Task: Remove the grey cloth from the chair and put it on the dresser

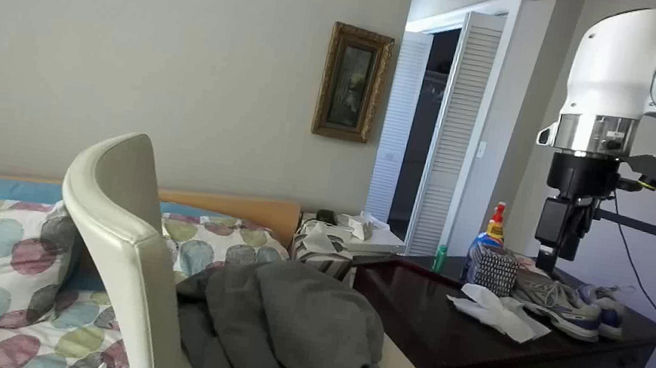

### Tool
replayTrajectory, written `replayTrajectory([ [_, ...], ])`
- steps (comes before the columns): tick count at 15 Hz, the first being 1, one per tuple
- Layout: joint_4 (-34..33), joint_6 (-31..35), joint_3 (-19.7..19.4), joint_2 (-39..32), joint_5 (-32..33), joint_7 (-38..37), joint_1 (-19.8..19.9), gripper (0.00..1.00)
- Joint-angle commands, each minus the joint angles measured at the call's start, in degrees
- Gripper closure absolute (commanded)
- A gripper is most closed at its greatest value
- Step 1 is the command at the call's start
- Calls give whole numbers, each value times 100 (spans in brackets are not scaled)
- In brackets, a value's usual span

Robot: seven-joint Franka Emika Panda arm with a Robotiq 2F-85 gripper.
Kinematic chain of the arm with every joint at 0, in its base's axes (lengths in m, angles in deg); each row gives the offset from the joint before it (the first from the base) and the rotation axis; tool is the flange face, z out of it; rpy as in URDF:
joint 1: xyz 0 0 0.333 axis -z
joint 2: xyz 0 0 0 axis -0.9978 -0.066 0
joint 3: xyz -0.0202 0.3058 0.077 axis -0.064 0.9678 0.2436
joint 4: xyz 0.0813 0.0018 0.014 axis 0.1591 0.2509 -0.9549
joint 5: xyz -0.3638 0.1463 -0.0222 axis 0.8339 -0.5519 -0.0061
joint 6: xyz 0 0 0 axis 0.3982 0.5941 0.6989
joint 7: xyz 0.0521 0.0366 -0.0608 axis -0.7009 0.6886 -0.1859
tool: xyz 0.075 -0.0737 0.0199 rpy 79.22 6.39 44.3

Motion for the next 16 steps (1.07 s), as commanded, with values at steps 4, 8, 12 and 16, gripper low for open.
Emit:
replayTrajectory([
  [4, -5, -3, -62, -12, 35, -28, -67, 0],
  [8, -413, 484, 45, -732, -147, -176, -73, 0],
  [12, -990, 1223, 197, -1802, 17, -209, -134, 0],
  [16, -1713, 1860, 346, -2980, 430, -462, -300, 0],
])
